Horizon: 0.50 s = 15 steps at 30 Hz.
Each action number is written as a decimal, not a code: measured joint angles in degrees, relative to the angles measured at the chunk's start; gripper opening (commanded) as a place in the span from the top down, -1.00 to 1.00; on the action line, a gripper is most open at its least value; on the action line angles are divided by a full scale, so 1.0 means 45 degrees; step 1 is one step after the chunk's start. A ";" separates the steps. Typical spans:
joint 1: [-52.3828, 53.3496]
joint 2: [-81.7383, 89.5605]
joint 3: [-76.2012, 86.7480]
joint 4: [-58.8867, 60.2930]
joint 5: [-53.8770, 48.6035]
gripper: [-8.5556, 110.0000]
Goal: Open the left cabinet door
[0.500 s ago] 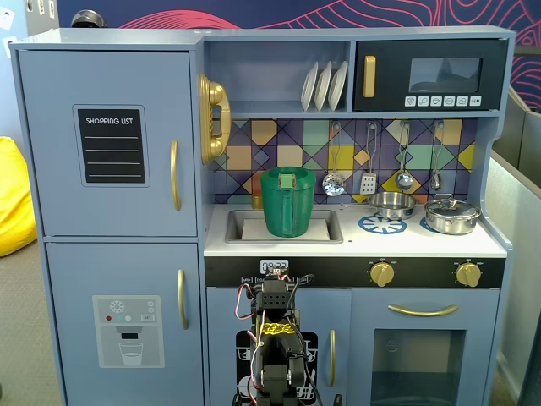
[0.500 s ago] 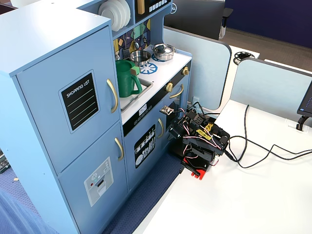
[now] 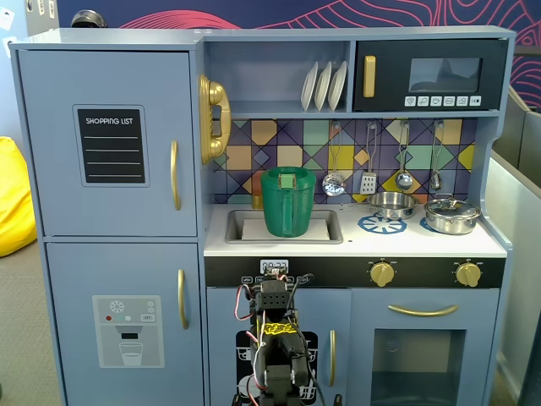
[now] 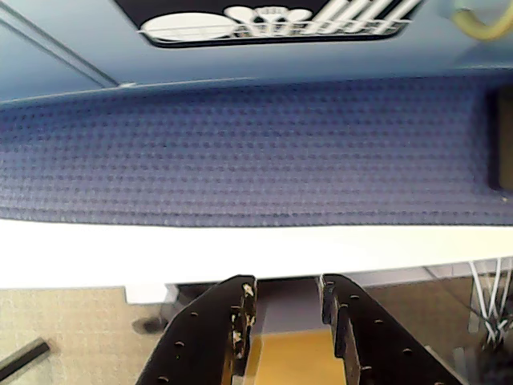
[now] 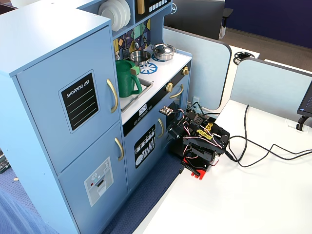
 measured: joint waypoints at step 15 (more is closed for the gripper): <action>-0.3906 -0.4004 -0.3750 -0.6035 -0.0840 0.84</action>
